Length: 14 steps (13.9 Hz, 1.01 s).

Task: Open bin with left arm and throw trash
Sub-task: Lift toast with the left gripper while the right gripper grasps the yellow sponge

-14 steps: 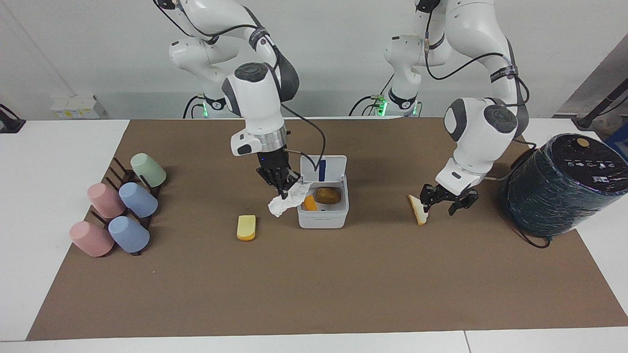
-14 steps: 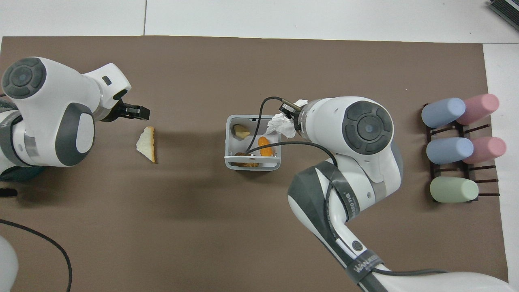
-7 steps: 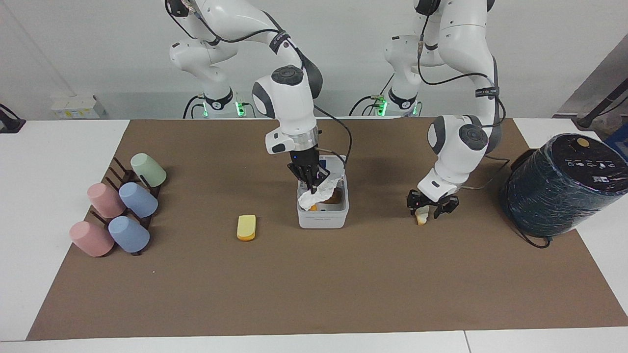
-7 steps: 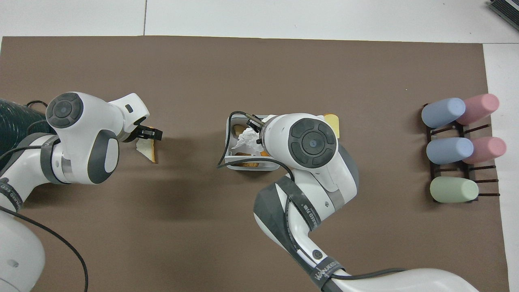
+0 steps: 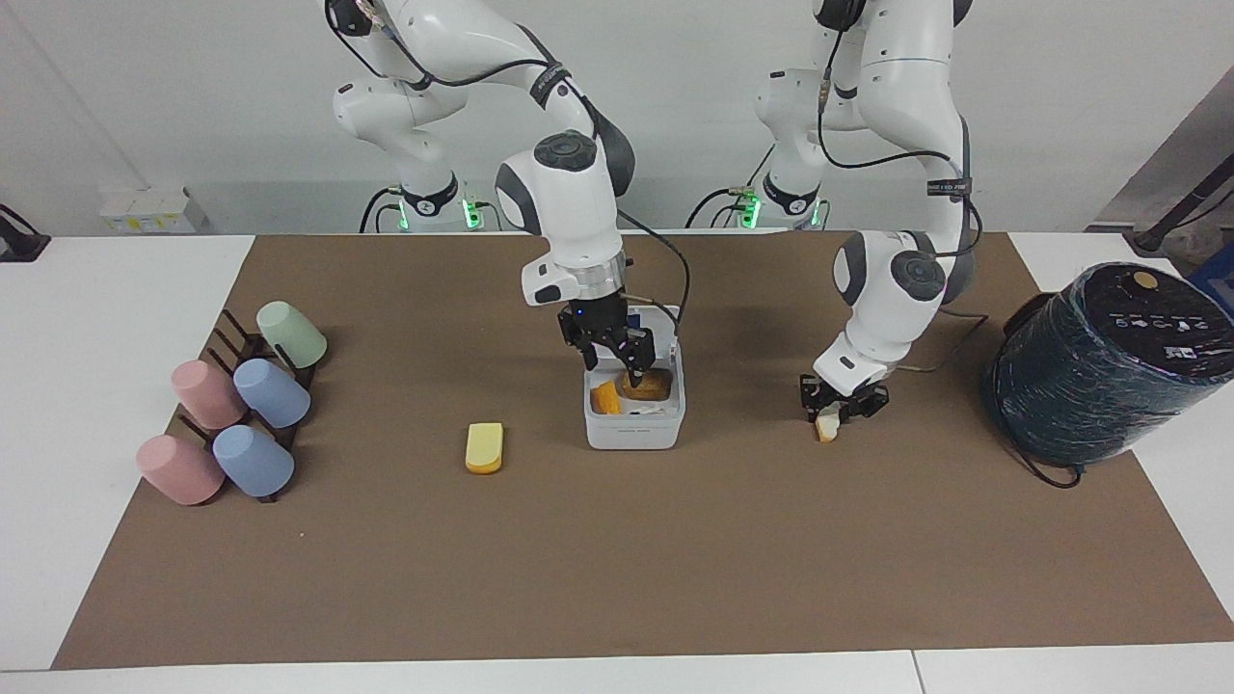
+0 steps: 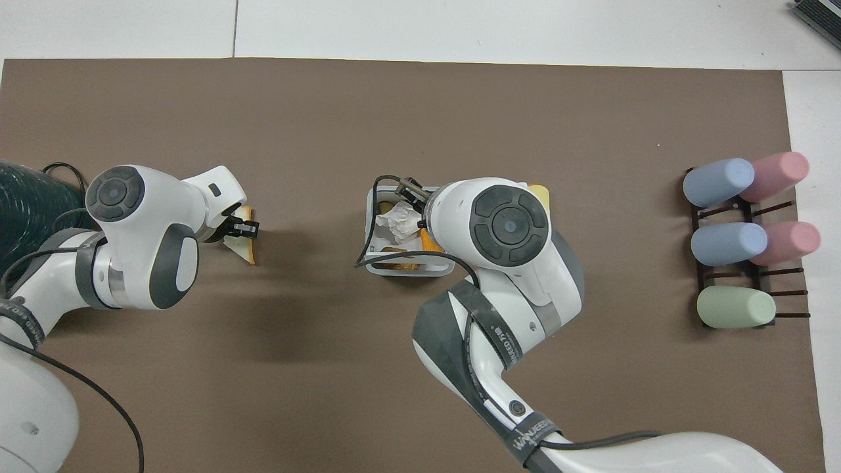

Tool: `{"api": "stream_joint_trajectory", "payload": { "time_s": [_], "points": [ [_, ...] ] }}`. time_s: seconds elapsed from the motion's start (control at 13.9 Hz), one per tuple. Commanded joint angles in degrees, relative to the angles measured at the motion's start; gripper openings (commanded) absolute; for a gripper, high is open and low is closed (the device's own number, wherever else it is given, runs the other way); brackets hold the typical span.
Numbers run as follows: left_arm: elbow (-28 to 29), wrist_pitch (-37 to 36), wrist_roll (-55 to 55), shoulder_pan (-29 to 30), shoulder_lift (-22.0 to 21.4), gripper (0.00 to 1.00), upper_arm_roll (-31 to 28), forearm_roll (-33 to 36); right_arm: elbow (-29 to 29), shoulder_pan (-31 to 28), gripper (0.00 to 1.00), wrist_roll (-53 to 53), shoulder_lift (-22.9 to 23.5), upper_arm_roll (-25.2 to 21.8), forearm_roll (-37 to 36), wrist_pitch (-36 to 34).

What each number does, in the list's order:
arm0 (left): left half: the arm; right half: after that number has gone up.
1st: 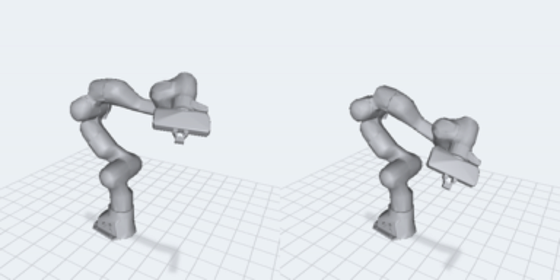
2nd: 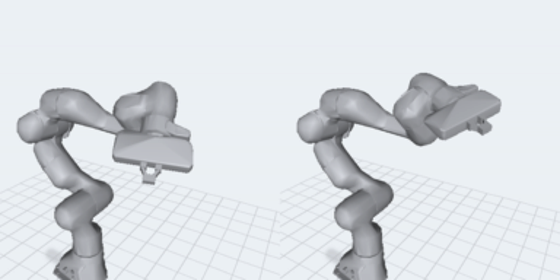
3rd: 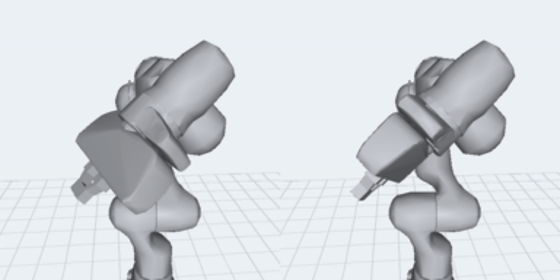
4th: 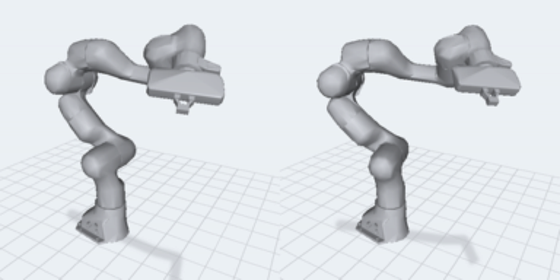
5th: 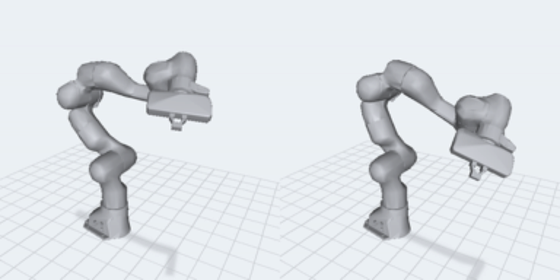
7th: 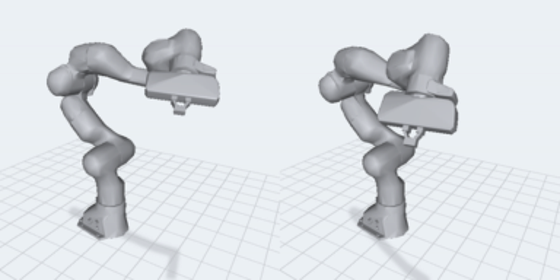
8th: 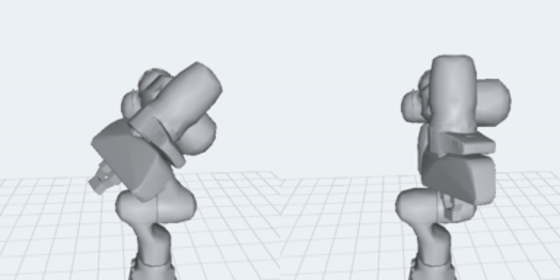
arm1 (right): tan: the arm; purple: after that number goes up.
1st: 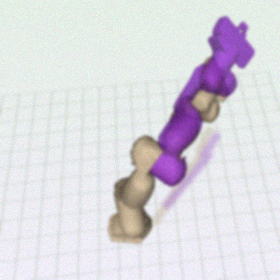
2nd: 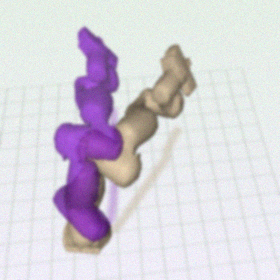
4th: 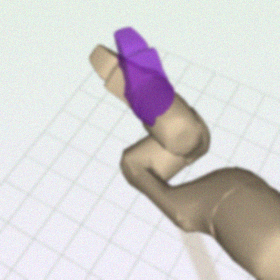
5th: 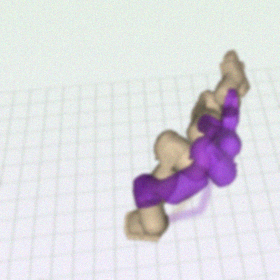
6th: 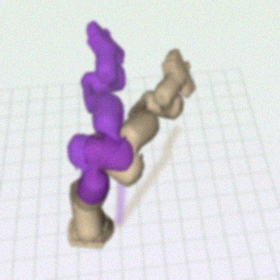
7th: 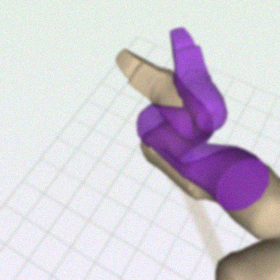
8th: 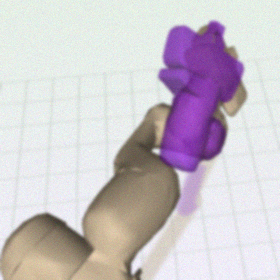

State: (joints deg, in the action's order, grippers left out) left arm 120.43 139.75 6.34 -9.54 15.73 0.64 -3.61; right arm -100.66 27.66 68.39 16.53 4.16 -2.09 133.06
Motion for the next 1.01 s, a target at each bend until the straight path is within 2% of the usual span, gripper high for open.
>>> {"api": "stream_joint_trajectory", "payload": {
  "time_s": [0.0, 0.22, 0.43, 0.72, 0.93],
  "points": [
    [1.74, 0.96, -0.98, -0.48, -0.79, 0.01, -0.56, 0.63, 0.29, -2.86, 1.00, -8.58, -0.62, -0.20, -2.64, -2.45],
    [-0.80, 0.44, -1.50, -0.74, -0.26, 0.00, -0.56, 0.63, -0.85, -7.61, 1.00, -19.92, -0.62, -0.03, -4.59, -2.11],
    [-5.10, -1.49, -6.50, -2.50, 0.71, 0.00, -0.56, 0.63, -3.83, -11.13, 1.00, -30.65, -0.89, -0.03, -4.59, -0.53],
    [-17.04, -12.28, -16.77, -6.45, 3.17, 0.00, -0.56, 0.63, -10.41, -16.31, 1.00, -44.98, -0.71, -0.03, -4.59, 6.30],
    [-23.29, -20.19, -25.04, -10.75, 2.82, 0.00, -0.56, 0.71, -14.90, -18.69, 1.00, -51.24, -0.27, -0.03, -4.59, 13.08]
  ]
}}
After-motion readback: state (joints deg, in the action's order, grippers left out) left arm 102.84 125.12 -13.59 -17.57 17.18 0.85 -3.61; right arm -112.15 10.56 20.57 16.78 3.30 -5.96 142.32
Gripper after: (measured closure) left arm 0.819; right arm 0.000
